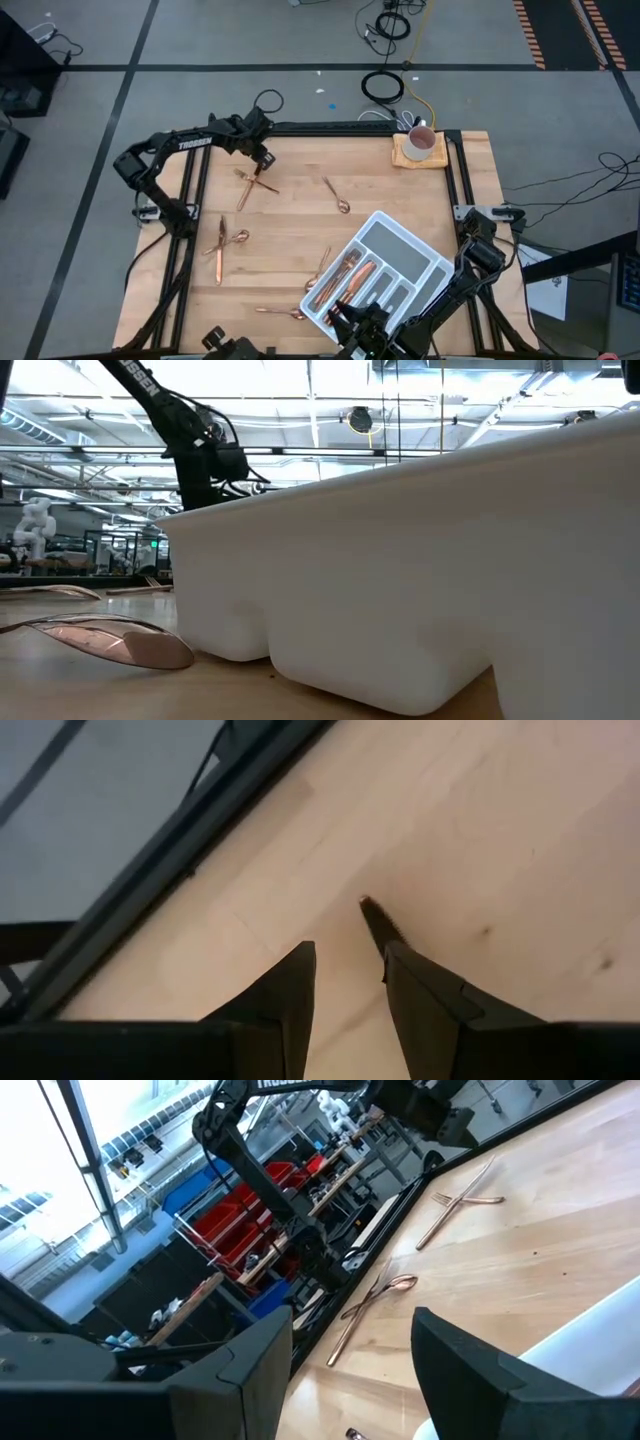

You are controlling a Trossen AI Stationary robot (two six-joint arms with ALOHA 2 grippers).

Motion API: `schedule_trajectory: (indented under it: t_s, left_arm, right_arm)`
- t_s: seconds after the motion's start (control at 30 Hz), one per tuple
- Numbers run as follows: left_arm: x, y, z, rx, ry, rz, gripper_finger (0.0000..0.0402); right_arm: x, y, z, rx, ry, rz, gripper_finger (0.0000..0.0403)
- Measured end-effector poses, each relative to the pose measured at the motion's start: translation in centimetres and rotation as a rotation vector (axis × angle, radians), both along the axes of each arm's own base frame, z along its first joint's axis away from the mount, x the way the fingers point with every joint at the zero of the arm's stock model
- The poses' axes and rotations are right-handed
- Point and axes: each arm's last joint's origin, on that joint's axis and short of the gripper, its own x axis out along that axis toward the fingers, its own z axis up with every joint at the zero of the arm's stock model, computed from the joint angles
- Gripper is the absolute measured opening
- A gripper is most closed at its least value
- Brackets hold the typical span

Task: Sort silverware
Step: Put the gold knife into the silverware tray

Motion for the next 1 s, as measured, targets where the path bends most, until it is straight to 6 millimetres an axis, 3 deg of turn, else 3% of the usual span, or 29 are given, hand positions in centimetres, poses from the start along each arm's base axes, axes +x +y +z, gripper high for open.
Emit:
schedule_trajectory:
  t_s: [0.5,1.0]
  left_arm:
    - [0.0,-0.4,-0.1,-0.091,-0.071,0.061,0.0128]
    - [0.6,-1.6,-0.5,-0.154,-0.063,-0.020,0.0153]
  right_arm:
    - [0.6,-0.7,-0.1,0.026,-0.022,-0.020,0.0192]
    - [0.6,-0.7,-0.2,0.049,-0.042,-0.020,0.0192]
